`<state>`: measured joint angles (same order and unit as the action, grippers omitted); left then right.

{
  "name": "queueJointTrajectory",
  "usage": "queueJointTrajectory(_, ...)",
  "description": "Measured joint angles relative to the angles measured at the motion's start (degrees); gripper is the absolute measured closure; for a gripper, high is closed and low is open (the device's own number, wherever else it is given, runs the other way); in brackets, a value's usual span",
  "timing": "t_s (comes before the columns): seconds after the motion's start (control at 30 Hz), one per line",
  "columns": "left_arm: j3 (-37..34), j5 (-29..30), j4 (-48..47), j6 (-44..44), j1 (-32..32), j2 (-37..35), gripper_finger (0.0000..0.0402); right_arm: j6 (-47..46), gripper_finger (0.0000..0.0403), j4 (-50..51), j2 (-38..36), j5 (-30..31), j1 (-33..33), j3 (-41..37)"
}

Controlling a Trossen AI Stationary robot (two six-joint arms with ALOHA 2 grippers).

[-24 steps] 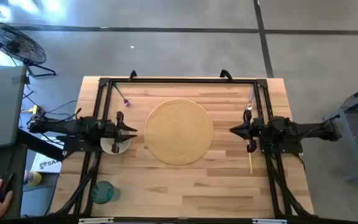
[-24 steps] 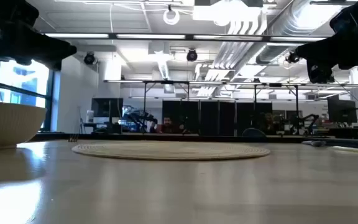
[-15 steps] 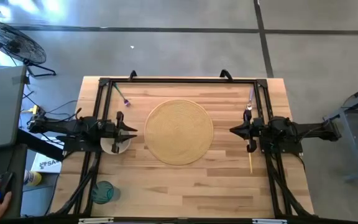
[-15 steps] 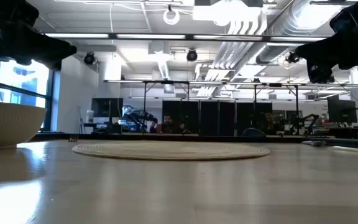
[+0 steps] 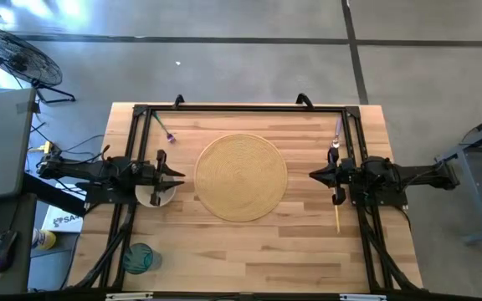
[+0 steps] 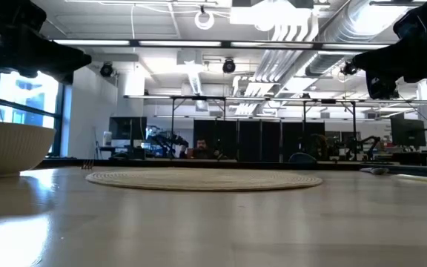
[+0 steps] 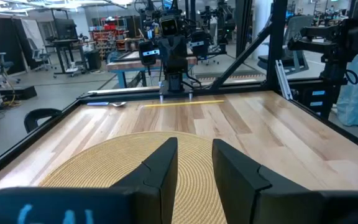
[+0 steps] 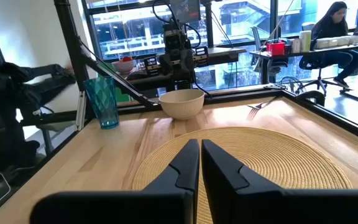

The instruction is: Pick & Place Utensil

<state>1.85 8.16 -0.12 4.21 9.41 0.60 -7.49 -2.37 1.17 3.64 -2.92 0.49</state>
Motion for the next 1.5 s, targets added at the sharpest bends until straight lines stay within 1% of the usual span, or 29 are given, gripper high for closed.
queueJointTrajectory(0.87, 0.00, -0.11, 0.26, -0.63, 0.00, 0.00, 0.0305, 0.00, 0.0391, 0.00, 0.00, 0.00, 0.00, 0.00)
queueJointTrajectory(0.97, -0.13, 1.05, 4.62, -1.20, -0.02, 0.04, 0.0305, 0.00, 0.0391, 0.00, -0.02, 0.00, -0.02, 0.00)
queueJointTrajectory(1.03, -0.13, 1.86, 8.05, -2.97, -0.02, -0.04, 0.0305, 0.00, 0.0391, 0.00, -0.01, 0.00, -0.01, 0.00)
queueJointTrajectory(1.1, -0.13, 1.88, 9.55, -4.58, -0.02, 0.06, 0.0305, 0.00, 0.0391, 0.00, -0.01, 0.00, -0.02, 0.00)
queueJointTrajectory(1.27, -0.11, 2.08, 13.29, -6.03, -0.02, 2.96, 0.0305, 0.00, 0.0391, 0.00, -0.01, 0.00, -0.02, 0.00)
queueJointTrajectory(1.4, -0.04, 2.08, 17.33, -6.01, -0.02, 7.74, 0.0305, 0.00, 0.0391, 0.00, -0.02, 0.00, -0.01, 0.00)
queueJointTrajectory(1.5, 2.02, 2.08, 16.41, -6.29, -0.02, 12.00, 0.0305, 0.00, 0.0391, -0.01, -0.02, 0.00, -0.01, 0.00)
